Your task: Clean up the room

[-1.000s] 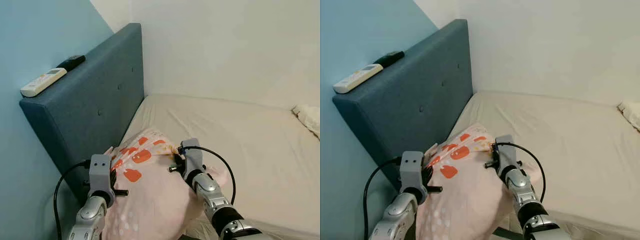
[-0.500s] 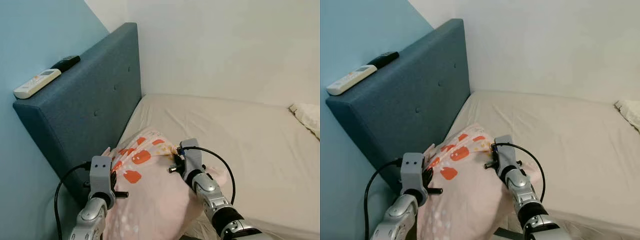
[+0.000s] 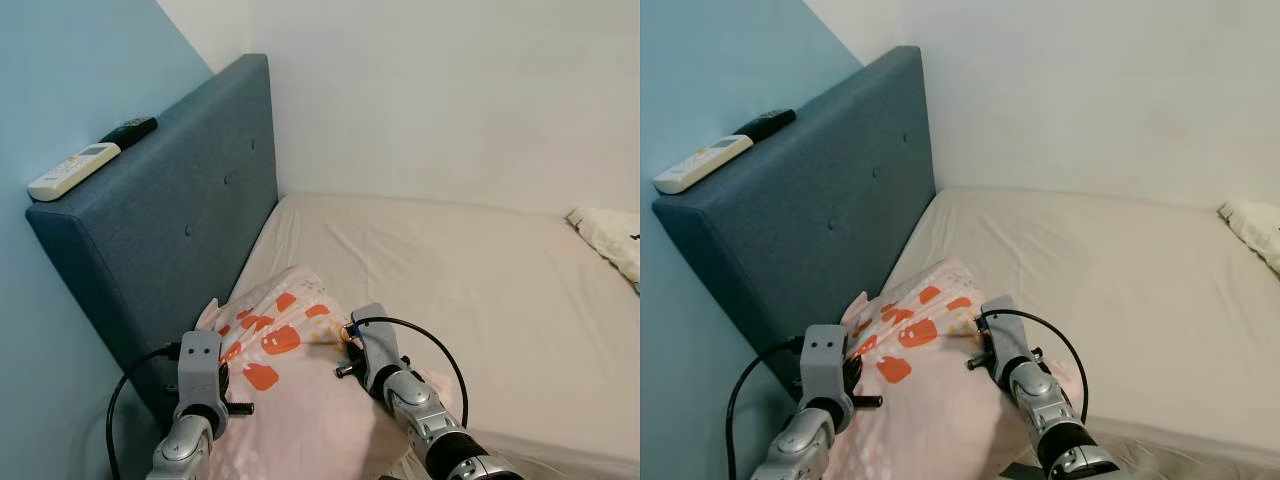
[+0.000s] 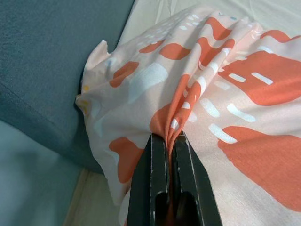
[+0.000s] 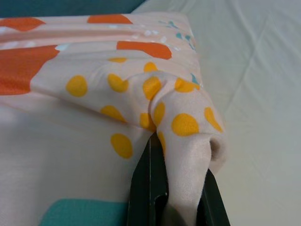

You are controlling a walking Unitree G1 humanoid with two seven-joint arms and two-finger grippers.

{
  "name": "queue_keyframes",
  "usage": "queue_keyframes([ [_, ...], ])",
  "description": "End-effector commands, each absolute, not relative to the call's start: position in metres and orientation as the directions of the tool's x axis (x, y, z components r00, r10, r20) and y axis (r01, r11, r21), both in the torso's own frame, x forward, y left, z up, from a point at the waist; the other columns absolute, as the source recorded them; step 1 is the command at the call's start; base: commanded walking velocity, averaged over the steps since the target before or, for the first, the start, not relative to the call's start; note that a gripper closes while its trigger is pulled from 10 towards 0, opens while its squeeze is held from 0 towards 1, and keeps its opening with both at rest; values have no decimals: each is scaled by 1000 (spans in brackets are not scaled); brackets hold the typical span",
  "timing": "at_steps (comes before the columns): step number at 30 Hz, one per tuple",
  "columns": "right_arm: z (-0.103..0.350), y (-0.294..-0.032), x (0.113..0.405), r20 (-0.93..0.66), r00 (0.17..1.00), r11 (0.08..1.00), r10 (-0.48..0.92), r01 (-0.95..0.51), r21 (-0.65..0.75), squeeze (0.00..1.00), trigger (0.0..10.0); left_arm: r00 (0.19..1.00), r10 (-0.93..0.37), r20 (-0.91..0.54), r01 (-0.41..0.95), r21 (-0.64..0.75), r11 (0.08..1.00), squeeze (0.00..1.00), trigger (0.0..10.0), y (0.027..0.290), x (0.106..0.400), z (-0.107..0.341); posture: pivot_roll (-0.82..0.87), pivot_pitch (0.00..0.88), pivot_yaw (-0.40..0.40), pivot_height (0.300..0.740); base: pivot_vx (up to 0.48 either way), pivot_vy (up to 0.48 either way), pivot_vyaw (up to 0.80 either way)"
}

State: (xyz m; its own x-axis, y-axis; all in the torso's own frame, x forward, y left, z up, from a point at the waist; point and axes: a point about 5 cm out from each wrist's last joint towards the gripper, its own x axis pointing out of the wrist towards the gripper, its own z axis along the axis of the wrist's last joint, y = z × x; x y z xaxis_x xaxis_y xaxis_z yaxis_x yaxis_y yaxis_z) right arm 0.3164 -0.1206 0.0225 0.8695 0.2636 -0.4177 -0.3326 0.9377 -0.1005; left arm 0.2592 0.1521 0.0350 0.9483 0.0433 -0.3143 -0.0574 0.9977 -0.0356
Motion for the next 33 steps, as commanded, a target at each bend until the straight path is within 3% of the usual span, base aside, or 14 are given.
queue_keyframes([
  [1,23,-138,319,-426,890,957,163,-248,-152,0,10000,956,115,-269,-120,-2,993,0,10000,163,266,43,-56,0,5,740,0,0,0],
  [10,43,-158,332,-312,950,975,15,-83,-207,0,10000,988,110,-113,-114,-28,993,0,10000,157,297,82,-64,0,12,740,0,0,0],
  [20,70,-144,349,-181,983,978,-17,-22,-207,0,10000,999,23,46,-22,-24,999,0,10000,139,318,122,-67,0,13,740,0,0,0],
  [24,71,-140,348,-161,986,982,50,-78,-171,0,10000,1000,-13,20,12,49,999,0,10000,140,310,110,-68,0,14,740,0,0,0],
  [33,61,-147,341,-190,982,983,21,-55,-176,0,10000,1000,-6,-26,7,63,998,0,10000,143,299,94,-71,0,12,740,0,0,0],
])
